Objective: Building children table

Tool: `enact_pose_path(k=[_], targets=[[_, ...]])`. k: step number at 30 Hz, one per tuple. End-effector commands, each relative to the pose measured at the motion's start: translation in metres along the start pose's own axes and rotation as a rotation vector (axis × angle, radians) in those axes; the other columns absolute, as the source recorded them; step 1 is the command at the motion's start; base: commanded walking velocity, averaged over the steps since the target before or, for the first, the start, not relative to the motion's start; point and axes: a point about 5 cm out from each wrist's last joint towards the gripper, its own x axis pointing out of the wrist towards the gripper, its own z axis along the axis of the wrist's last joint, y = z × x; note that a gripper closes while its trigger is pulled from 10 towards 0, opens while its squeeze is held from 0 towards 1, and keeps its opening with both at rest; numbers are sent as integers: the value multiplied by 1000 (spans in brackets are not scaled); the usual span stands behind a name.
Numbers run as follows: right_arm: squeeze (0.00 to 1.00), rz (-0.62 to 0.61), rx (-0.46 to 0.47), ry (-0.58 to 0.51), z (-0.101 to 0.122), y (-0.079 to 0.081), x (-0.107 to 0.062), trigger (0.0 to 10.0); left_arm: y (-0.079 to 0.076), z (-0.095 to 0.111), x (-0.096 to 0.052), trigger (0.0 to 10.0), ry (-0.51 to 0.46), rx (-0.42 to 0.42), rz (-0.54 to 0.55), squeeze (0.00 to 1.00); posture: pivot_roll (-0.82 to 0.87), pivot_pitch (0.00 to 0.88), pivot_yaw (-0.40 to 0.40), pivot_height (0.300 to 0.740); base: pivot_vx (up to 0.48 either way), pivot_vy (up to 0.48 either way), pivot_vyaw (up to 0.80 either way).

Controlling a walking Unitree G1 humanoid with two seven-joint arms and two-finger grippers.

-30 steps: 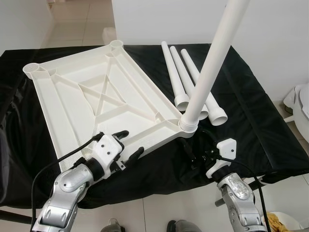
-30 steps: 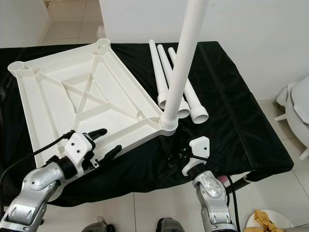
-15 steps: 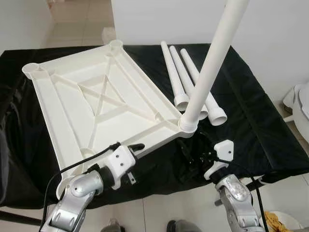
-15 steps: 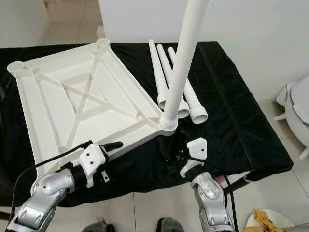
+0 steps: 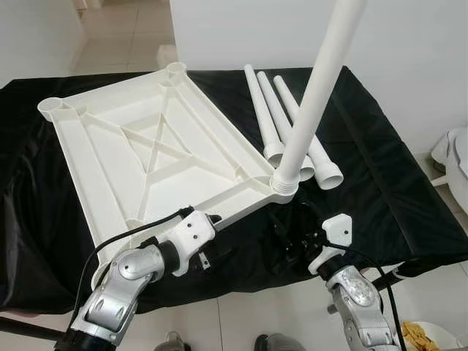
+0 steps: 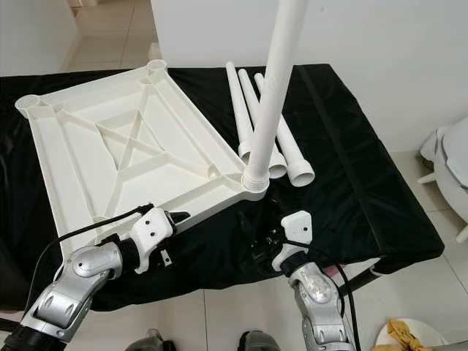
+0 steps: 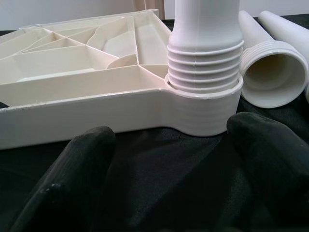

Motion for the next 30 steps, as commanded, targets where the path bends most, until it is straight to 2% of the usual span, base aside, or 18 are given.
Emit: enact_pose_path(k=[1,7,8,9,10,11,12,14,23,30], targets=[[0,5,-1,0,-1,3,-1,10000,-1,-16,-1,0,88,-22,-2,0,-39,98,42,740,0,0,0],[0,-2,-1,0,-1,4,-2,10000,8,-18,-2,0,116,11,11,0,-40,99,49,740,0,0,0],[0,-6,0,0,-1,4,-2,10000,13,-19,-3,5961,139,26,23,0,-40,100,50,740,0,0,0],[0,-6,0,0,-1,4,-2,10000,13,-19,-3,5961,139,26,23,0,-40,100,50,740,0,0,0],[0,-8,2,-1,-2,4,-1,10000,18,-20,-5,6745,153,31,36,0,-38,101,52,740,0,0,0],[0,-8,2,-1,-2,4,-1,10000,18,-20,-5,6745,153,31,36,0,-38,101,52,740,0,0,0],[0,-10,5,-1,-2,5,-1,10000,24,-22,-6,10000,173,48,56,0,-38,101,51,740,0,0,0],[0,-14,9,0,-2,6,0,10000,33,-24,-9,10000,204,65,89,0,-36,102,50,740,0,0,0],[0,-12,25,0,-1,5,3,10000,41,-27,-12,10000,247,81,131,0,-32,109,45,740,0,0,0],[0,-8,31,-2,1,5,3,10000,42,-30,-20,10000,269,72,122,0,-26,113,38,740,0,0,0]])
